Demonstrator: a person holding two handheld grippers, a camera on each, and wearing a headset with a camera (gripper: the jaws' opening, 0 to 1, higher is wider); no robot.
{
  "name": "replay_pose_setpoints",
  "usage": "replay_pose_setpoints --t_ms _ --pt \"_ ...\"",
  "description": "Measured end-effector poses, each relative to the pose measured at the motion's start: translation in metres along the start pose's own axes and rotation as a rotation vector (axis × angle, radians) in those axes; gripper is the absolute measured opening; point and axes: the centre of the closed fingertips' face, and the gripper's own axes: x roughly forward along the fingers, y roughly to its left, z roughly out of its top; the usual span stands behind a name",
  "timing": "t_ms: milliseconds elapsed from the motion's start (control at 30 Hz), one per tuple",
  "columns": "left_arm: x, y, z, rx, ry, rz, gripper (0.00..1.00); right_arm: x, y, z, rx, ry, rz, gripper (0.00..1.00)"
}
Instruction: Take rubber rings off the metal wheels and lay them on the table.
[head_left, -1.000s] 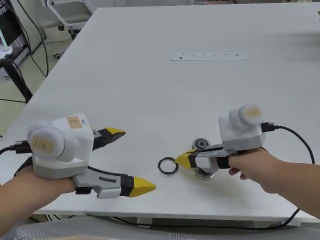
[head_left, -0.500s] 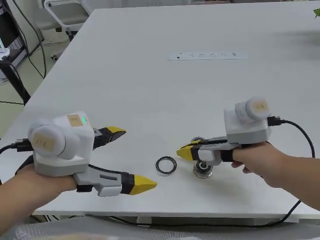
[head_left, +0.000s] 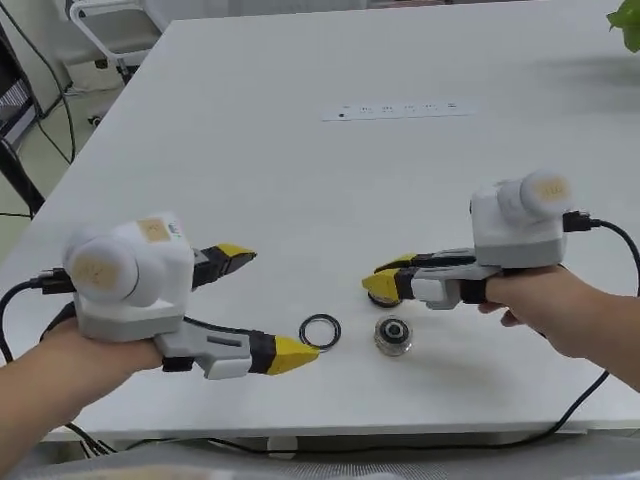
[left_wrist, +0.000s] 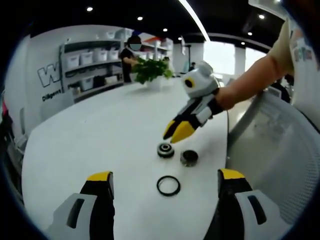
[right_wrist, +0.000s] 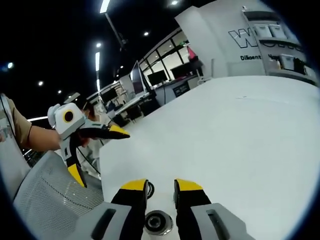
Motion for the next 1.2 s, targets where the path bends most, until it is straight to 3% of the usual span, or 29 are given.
replay_pose_setpoints --t_ms 267,633,833,1200 --pt "0.013 0.0 0.01 0.014 -0.009 -0.011 0.85 -0.018 -0.012 0.003 -0.029 -0.018 -0.039 0.22" --pt "0.028 0.005 0.015 0.02 -0.005 -0.019 0.81 -0.037 -0.027 -0.006 -0.064 -0.002 -0.075 0.21" --pt "0.035 0.011 0.013 0.034 0.016 -0.014 0.78 -0.04 -0.034 -0.013 -0.091 0.02 -0.085 0.22" --pt "0.049 0.013 0.007 0.025 0.039 -0.022 0.74 -0.036 -0.043 -0.026 -0.176 0.059 -0.086 0.23"
